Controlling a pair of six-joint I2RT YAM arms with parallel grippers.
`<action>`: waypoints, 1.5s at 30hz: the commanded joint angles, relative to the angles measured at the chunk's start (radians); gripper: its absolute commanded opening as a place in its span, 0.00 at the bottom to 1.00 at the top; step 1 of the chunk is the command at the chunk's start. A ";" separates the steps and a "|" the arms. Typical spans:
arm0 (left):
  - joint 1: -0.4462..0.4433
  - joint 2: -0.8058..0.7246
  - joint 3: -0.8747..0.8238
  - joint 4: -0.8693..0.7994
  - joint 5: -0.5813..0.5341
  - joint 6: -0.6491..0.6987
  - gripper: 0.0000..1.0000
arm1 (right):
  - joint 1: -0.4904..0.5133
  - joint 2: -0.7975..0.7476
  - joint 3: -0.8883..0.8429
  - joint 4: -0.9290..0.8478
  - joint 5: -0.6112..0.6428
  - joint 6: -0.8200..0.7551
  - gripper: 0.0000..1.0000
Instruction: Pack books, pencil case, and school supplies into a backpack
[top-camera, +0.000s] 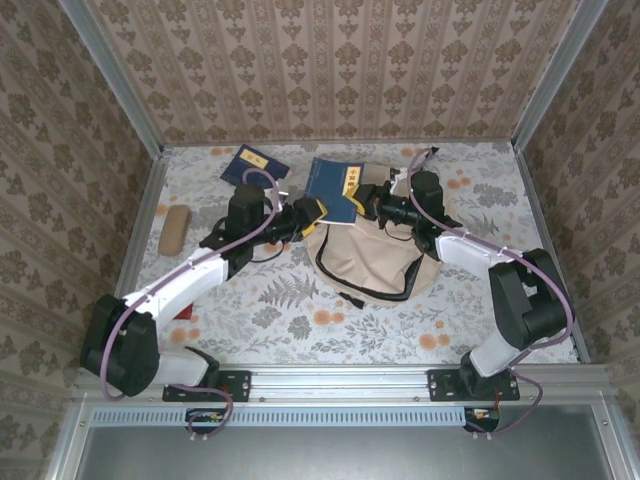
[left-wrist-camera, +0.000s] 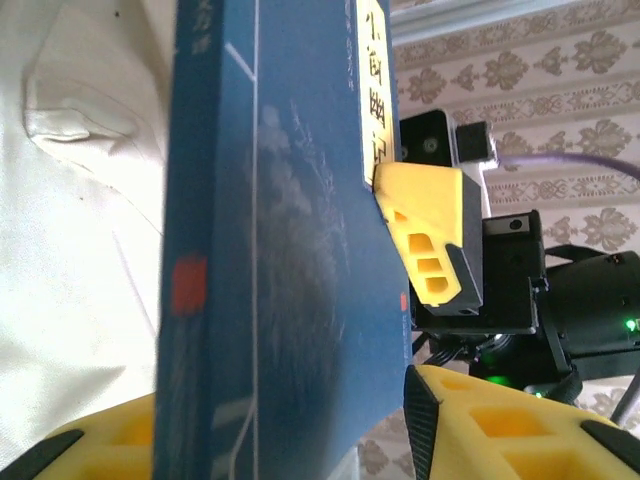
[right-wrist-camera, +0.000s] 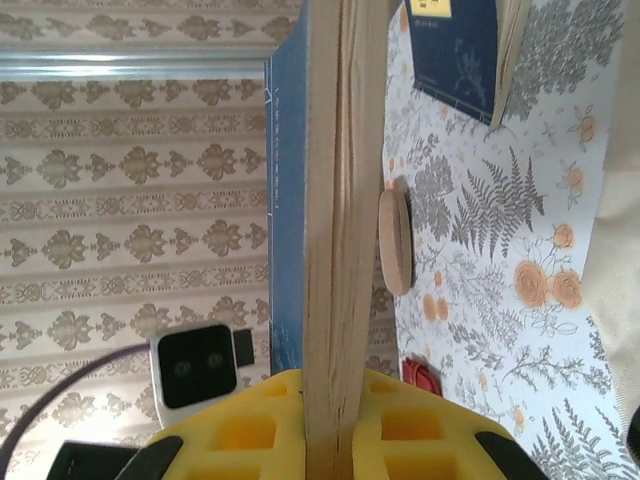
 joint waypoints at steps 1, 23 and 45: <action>-0.018 -0.057 -0.040 0.122 -0.155 -0.059 0.43 | 0.005 -0.054 -0.024 0.068 0.088 0.010 0.10; -0.020 -0.037 -0.078 0.178 -0.193 -0.092 0.08 | 0.059 -0.149 0.040 -0.450 0.106 -0.311 0.55; 0.164 -0.328 -0.006 -0.550 -0.279 0.232 0.09 | 0.209 -0.080 0.145 -1.188 0.445 -0.960 0.67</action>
